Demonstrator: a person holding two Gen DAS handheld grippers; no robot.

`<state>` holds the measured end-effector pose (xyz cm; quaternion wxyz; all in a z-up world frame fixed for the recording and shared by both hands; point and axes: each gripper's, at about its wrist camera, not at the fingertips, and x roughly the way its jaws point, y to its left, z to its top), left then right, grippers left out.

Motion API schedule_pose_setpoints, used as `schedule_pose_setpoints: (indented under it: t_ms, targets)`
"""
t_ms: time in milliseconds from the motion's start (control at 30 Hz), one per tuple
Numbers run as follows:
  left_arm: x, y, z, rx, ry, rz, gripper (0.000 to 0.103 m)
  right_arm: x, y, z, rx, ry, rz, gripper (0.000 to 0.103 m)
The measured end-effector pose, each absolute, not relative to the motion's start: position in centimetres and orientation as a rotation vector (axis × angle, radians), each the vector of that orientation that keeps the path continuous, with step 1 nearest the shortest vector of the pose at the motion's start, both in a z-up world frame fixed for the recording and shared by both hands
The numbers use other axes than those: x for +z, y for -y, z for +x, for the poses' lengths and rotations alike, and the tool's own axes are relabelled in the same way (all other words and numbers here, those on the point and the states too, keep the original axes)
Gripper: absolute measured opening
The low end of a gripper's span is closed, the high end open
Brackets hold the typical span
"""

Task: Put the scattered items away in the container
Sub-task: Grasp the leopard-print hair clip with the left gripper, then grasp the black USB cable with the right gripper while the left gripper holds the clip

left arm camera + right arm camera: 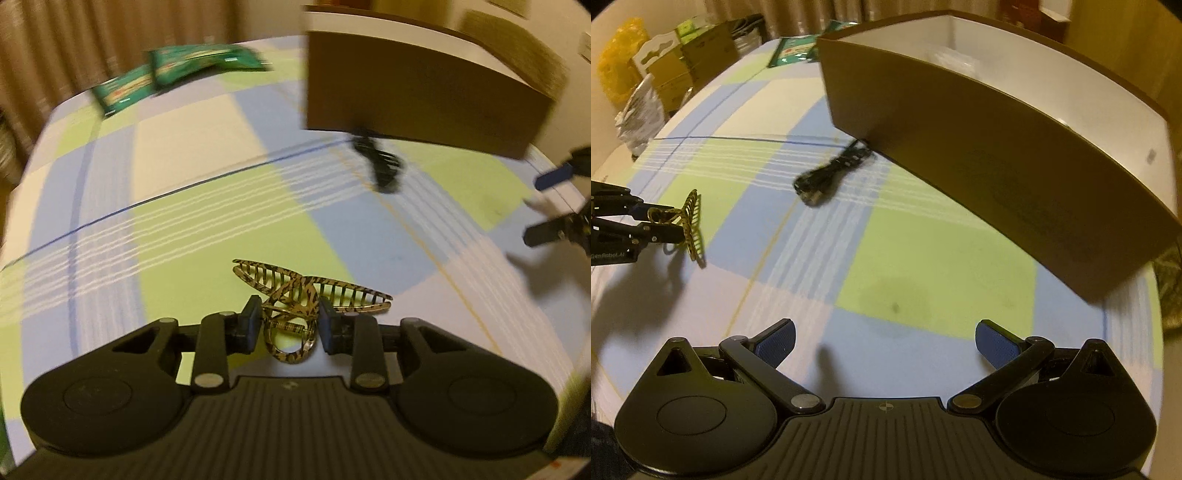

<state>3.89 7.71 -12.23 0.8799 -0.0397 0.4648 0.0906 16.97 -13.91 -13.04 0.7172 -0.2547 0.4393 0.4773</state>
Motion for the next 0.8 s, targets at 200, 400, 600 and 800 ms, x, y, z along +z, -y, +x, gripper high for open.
schedule_pose_setpoints:
  t_ms: [200, 400, 600, 800]
  targets:
    - [-12.5, -9.9, 3.4, 0.384, -0.96, -0.155, 0.027, -13.3, 9.6, 17.2, 1.094, -0.895, -0.563, 0.101]
    - [-12.7, -11.8, 3.2, 0.468, -0.955, -0.218, 0.027, -13.6, 6.3, 18.3, 1.121, -0.883, -0.476, 0.082]
    - [-12.8, -12.1, 3.5, 0.465, -0.956, -0.22, 0.027, -14.4, 3.7, 19.4, 1.129, -0.903, -0.42, 0.053]
    - [-12.8, -12.1, 3.6, 0.461, -0.961, -0.223, 0.027, -15.2, 2.2, 20.0, 1.17, -0.948, -0.392, 0.032]
